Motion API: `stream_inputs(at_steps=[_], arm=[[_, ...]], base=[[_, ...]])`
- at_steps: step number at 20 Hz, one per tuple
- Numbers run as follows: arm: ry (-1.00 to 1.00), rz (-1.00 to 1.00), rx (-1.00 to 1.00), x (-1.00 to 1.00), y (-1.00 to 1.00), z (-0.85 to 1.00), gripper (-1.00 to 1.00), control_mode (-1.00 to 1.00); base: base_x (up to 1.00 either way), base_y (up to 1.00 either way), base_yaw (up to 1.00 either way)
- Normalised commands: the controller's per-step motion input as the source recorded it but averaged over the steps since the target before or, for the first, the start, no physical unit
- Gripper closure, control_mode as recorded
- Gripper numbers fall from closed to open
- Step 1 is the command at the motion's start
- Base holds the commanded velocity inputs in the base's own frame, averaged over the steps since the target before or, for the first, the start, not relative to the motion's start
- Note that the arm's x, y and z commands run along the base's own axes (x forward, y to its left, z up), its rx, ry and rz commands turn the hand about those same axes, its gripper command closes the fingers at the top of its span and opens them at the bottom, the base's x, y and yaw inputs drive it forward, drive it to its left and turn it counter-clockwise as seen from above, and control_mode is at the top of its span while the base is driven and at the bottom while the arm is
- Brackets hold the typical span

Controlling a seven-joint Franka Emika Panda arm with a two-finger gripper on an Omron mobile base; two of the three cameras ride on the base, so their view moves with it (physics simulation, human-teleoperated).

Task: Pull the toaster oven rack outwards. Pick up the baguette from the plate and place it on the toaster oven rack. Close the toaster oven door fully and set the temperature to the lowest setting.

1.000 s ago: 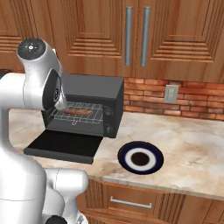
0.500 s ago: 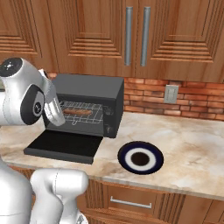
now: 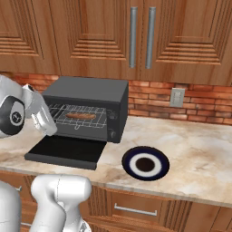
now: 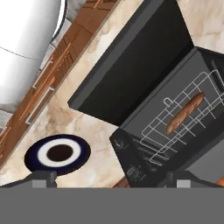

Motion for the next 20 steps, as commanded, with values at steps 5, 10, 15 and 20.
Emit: stream_inputs(at_steps=[5,10,15,20], arm=[[0.00,0.00,-0.16,-0.05,0.35,-0.32,-1.00,-1.00],[0.00,0.00,-0.14,-0.03,0.38,-0.32,-1.00,-1.00],[0.00,0.00,-0.11,-0.06,0.33,-0.24,-1.00,-1.00],[0.00,0.00,-0.11,-0.05,0.35,-0.19,-1.00,-1.00]], base=[[0.00,0.00,0.00],[0.00,0.00,0.00],[0.00,0.00,0.00],[0.00,0.00,0.00]])
